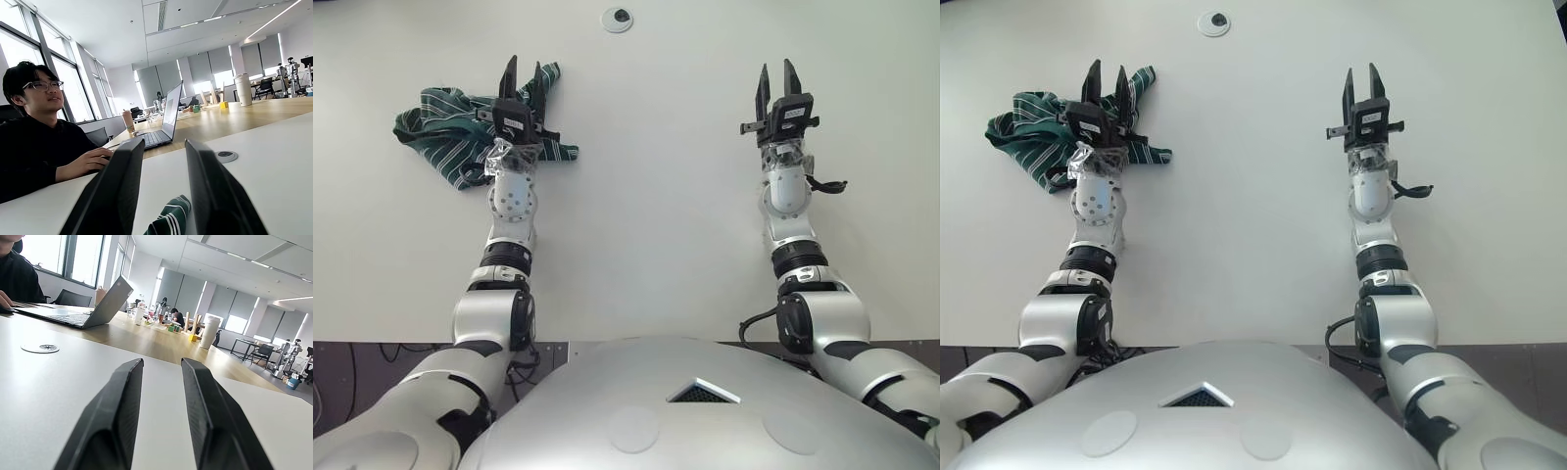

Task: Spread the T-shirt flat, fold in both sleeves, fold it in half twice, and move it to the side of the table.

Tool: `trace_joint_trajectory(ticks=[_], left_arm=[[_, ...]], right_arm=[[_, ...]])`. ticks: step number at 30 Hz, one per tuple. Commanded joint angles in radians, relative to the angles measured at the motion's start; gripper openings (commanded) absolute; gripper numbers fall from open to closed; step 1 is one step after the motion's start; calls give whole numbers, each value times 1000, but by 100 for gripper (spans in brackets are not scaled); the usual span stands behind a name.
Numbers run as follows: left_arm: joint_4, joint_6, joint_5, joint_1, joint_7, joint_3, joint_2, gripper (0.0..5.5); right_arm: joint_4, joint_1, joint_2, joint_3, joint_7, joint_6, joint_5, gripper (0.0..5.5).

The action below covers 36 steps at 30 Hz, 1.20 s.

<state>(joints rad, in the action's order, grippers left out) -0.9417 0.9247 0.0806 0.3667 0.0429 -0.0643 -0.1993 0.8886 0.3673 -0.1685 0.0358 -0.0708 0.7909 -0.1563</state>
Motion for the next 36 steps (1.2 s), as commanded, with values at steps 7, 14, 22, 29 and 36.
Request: trace_joint_trajectory(ticks=[7,14,22,29,36], left_arm=[[15,41,37,-23,-57,1,-13,148],[12,39,69,-27,-106,5,-12,148],[21,38,94,-35,-148,12,-8,148],[13,44,78,-31,-140,14,-5,148],[6,44,63,-23,-121,17,2,148]], right_arm=[[24,29,18,-8,112,-15,68,140],[40,44,10,-9,115,-13,68,140],[59,55,6,-9,127,-6,74,140],[60,55,6,-9,125,-6,72,140],[64,53,-1,-7,121,-5,69,140]])
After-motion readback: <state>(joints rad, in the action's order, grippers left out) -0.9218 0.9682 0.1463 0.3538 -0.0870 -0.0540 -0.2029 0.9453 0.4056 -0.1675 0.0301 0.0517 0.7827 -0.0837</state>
